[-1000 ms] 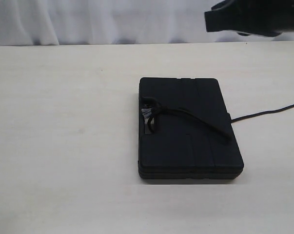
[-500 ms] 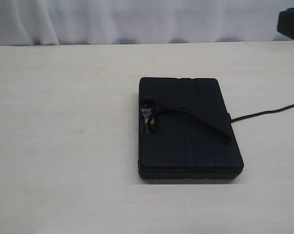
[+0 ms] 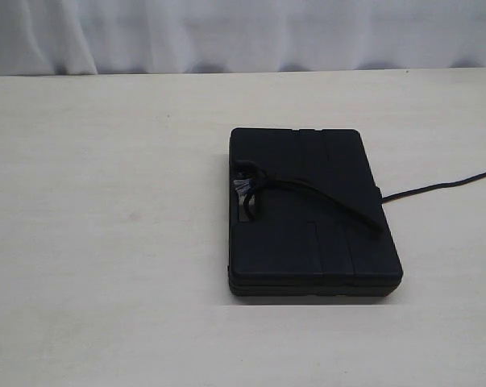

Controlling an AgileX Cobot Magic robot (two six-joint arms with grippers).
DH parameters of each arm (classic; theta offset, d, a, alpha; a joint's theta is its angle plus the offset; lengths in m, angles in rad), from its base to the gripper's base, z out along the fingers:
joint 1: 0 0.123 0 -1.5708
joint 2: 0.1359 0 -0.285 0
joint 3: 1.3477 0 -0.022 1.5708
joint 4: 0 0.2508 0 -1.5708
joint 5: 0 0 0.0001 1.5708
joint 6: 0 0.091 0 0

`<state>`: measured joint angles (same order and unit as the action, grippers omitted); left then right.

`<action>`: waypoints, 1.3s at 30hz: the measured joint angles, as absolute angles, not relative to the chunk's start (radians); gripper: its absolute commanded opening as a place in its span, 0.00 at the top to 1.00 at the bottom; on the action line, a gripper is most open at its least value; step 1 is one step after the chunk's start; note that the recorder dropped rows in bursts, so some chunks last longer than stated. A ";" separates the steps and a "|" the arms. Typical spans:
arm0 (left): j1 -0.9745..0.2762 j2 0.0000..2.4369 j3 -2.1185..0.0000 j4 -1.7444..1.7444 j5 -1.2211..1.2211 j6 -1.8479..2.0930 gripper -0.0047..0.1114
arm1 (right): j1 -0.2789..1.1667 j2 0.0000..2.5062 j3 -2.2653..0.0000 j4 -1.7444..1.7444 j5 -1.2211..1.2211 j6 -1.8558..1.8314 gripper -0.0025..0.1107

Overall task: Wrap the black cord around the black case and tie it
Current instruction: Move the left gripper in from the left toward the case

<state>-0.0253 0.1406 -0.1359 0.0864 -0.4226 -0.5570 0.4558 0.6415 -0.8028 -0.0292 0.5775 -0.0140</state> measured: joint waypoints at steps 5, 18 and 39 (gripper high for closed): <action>-0.025 0.425 -0.328 0.433 -0.460 -0.763 0.96 | 0.456 0.642 -0.803 -0.040 0.616 -0.012 0.94; -0.025 1.226 -0.598 0.579 -0.795 -0.768 0.96 | 0.456 0.730 -0.803 -0.285 0.741 0.218 0.94; -0.057 1.947 -1.538 -0.484 1.013 0.857 0.96 | 0.456 0.812 -0.792 -0.274 0.739 0.221 0.94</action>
